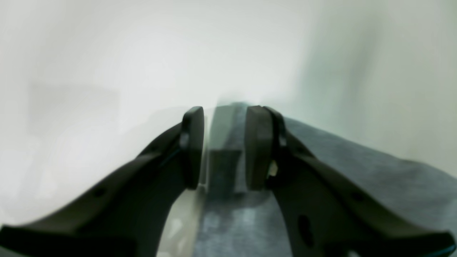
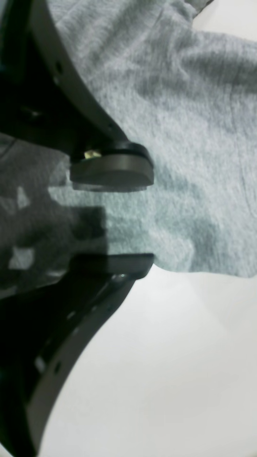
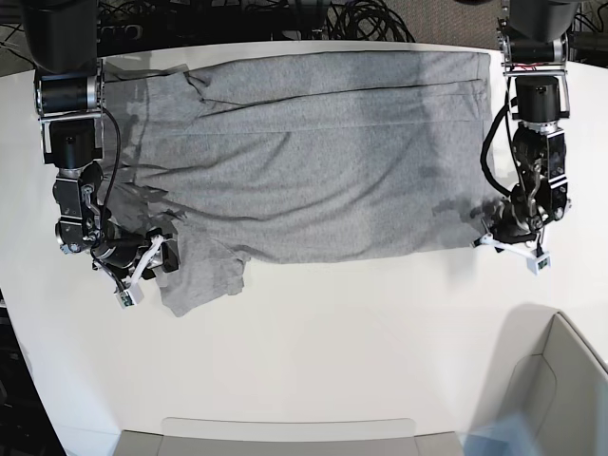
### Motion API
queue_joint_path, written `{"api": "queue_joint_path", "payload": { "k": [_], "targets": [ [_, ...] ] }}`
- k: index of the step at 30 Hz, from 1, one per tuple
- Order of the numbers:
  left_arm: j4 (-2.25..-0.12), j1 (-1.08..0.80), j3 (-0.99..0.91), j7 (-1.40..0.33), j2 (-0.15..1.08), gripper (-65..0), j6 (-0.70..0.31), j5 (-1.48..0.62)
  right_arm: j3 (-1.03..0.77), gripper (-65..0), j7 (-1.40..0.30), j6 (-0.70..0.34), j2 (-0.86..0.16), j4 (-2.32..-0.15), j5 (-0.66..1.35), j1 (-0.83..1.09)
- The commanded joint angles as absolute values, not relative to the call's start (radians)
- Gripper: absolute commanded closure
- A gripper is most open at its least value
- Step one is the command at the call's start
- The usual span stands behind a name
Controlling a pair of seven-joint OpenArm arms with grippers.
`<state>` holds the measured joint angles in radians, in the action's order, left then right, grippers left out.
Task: Fold the T-shirt properly
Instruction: 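Move both grippers to the shirt's opposite edge and grasp it, then fold the grasped edge over toward the first fold with both grippers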
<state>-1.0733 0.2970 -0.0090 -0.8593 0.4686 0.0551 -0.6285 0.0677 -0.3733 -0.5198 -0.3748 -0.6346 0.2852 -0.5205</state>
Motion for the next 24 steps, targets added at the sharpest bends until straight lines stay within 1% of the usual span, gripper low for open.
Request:
{"api": "queue_joint_path", "payload": {
  "k": [1,5,9,12,16,20,22,24],
  "targets": [
    [-1.086,0.317,-0.015,-0.843,0.484,-20.9,0.051,-0.633,0.065,-29.0,-0.372,-0.526,-0.389,-0.644,0.288,-0.547],
    [-1.093,0.282,-0.013,-0.843,0.481,-20.9,0.048,-0.634,0.065,-29.0,-0.331,-0.524,-0.386,-0.642,0.288,-0.547],
    [-1.122,0.249,-0.018,-0.852,0.47,-20.9,-0.004,-0.634,0.065,-29.0,-0.329,-0.524,-0.381,-0.642,0.288,-0.549],
    [-1.161,0.223,-0.018,-0.854,0.466,-20.9,-0.01,-0.641,0.065,-29.0,-0.328,-0.524,-0.381,-0.639,0.288,-0.559],
    [-1.194,0.199,-0.012,-0.854,0.467,-20.8,-0.012,-0.748,0.065,-29.0,-0.326,-0.524,-0.38,-0.57,0.288,-0.596],
    [-1.191,0.2,-0.005,-0.854,0.466,-20.5,-0.013,-0.756,0.067,-28.6,-0.325,-0.524,-0.364,-0.564,0.286,-0.604],
    [-1.191,0.205,0.044,-0.852,0.467,-19.9,-0.013,-0.756,0.076,-24.7,-0.325,-0.524,-0.361,-0.564,0.286,-0.604],
    [-1.191,0.205,0.062,-0.846,0.467,-15.8,-0.013,-0.756,0.136,-17.3,-0.325,-0.524,-0.361,-0.567,0.286,-0.605]
  ]
}}
